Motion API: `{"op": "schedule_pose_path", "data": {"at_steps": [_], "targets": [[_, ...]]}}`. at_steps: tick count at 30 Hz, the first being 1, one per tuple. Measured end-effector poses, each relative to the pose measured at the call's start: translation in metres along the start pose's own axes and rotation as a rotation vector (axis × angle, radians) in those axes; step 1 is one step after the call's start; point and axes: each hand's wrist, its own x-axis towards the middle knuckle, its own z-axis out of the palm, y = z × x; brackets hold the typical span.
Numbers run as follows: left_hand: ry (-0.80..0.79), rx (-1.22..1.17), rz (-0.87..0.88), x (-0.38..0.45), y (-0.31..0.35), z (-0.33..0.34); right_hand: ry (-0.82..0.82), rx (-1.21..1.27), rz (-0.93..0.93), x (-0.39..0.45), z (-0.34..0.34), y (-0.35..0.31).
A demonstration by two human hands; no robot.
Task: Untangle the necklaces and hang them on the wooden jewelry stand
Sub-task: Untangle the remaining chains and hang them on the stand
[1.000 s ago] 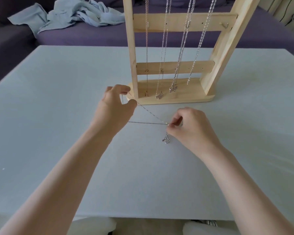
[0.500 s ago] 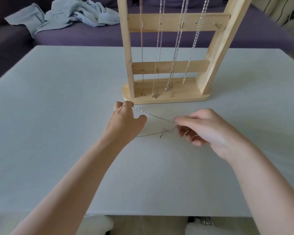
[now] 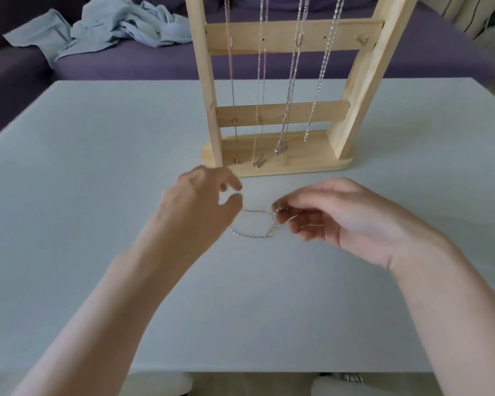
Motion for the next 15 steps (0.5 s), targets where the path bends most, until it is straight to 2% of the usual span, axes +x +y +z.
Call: {"op": "schedule_pose_path", "data": {"at_steps": [3,5,15], "targets": [[0.012,-0.307,0.085,-0.001,0.010,-0.002,0.025,-0.084,-0.067,0.001,0.003,0.000],[-0.032,-0.370,0.107,-0.003,0.013,0.002,0.037,-0.105,-0.092,0.001,0.006,0.000],[0.044,-0.223,0.224,-0.005,0.018,0.014,0.089,-0.244,-0.098,-0.002,0.004,0.001]]}}
